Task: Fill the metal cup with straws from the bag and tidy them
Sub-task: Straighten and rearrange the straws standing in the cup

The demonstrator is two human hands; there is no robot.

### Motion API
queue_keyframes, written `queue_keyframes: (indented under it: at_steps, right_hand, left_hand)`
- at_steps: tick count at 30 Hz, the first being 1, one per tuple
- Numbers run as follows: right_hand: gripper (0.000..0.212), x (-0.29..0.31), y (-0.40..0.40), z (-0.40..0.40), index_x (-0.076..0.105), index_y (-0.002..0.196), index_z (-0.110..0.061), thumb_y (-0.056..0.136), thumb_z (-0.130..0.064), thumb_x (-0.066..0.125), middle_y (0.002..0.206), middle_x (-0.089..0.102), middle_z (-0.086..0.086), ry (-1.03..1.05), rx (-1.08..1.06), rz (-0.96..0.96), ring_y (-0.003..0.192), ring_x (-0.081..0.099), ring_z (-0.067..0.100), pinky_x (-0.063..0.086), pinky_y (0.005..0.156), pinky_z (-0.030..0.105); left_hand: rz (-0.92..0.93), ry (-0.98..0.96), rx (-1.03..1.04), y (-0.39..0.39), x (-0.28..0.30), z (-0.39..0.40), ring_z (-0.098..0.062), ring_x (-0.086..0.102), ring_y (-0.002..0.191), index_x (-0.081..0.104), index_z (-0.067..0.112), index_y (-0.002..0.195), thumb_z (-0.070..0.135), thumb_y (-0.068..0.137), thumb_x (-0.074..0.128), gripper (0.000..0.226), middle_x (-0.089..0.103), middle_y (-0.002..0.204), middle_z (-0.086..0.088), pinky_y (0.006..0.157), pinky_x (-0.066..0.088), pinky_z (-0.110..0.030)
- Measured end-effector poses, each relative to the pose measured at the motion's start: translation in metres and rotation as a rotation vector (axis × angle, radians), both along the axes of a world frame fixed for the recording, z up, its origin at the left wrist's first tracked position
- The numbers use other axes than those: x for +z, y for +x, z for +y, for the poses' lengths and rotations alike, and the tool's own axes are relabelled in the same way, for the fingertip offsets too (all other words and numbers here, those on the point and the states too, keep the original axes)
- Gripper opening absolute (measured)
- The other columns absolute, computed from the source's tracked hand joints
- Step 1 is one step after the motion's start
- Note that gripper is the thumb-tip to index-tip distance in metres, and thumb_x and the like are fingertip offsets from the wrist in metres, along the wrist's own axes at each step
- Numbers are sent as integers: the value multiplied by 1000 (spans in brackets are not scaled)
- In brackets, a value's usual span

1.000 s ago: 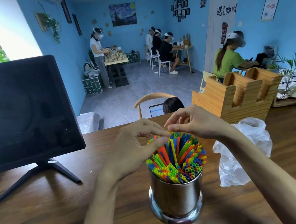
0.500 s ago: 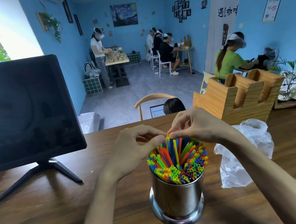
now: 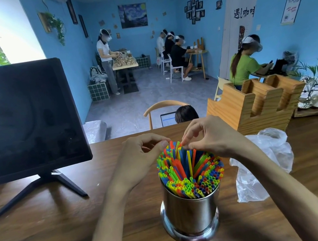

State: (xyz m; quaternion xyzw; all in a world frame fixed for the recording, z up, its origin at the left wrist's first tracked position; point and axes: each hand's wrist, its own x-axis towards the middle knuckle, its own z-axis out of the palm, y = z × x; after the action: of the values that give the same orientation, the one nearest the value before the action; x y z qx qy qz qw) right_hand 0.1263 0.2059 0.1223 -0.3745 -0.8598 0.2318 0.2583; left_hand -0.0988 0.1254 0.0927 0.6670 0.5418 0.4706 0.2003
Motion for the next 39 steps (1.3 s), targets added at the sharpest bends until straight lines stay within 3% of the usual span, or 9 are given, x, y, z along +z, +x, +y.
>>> queue_keyframes:
  at_steps: [6, 11, 16, 19, 24, 29, 34, 37, 39]
  right_hand:
    - [4, 2, -1, -3, 78, 85, -31, 85, -32, 81, 100, 62, -17, 2, -11, -68, 92, 55, 2, 40, 73, 20]
    - [7, 3, -1, -3, 70, 87, -35, 88, -35, 77, 100, 60, -17, 0, 5, -141, 90, 53, 1, 36, 69, 14]
    - [8, 3, 0, -2, 69, 86, -34, 88, -35, 77, 100, 59, -18, -10, 17, -154, 91, 52, 2, 35, 71, 16]
    - [11, 3, -1, -1, 67, 83, -37, 88, -36, 77, 100, 59, -16, -9, 19, -150, 91, 52, 2, 35, 69, 15]
    - [12, 2, 0, -1, 67, 83, -37, 87, -40, 78, 98, 58, -18, -31, 5, -140, 92, 52, 1, 35, 69, 16]
    - [12, 1, -1, -1, 68, 81, -36, 86, -39, 79, 98, 59, -19, -46, -20, -132, 92, 54, 2, 37, 70, 17]
    - [14, 1, 0, -1, 66, 80, -37, 87, -35, 78, 95, 59, -17, -39, 7, -114, 86, 54, 3, 38, 69, 18]
    - [7, 1, 0, 1, 71, 93, -30, 90, -35, 74, 99, 61, -13, -44, 23, -148, 85, 55, 5, 40, 70, 20]
    - [11, 1, 1, 3, 71, 100, -25, 92, -34, 72, 98, 59, -13, -66, 39, -169, 84, 55, 5, 41, 69, 20]
  left_hand:
    - [244, -22, -2, 9, 13, 9, -1, 56, 83, 78, 45, 88, 51, 83, 77, 8, 65, 84, 21, 66, 40, -21]
    - [352, -17, -54, 16, 33, 17, 0, 55, 81, 79, 44, 80, 71, 73, 66, 31, 63, 74, 18, 62, 36, -17]
    - [463, -75, -174, 19, 52, 22, 3, 59, 70, 82, 36, 84, 52, 81, 78, 16, 67, 68, 16, 60, 41, -9]
    - [576, -111, -215, 21, 61, 25, 11, 58, 70, 83, 34, 90, 38, 90, 76, 8, 62, 63, 23, 63, 39, -5]
    - [689, -169, -245, 23, 71, 29, 21, 57, 76, 82, 35, 98, 25, 90, 78, 13, 64, 69, 26, 68, 39, 1]
    - [734, -202, -251, 29, 77, 33, 8, 65, 75, 81, 32, 92, 32, 81, 86, 12, 74, 78, 16, 75, 52, -18]
    - [849, -177, -242, 33, 80, 36, 16, 53, 80, 80, 40, 90, 34, 81, 83, 11, 67, 71, 27, 72, 44, -16]
    - [900, -175, -270, 38, 84, 40, 10, 54, 78, 81, 37, 89, 33, 81, 81, 9, 69, 73, 22, 77, 49, -27]
    - [894, -179, -300, 41, 86, 42, 19, 53, 78, 82, 32, 87, 33, 80, 82, 6, 63, 62, 25, 74, 46, -22]
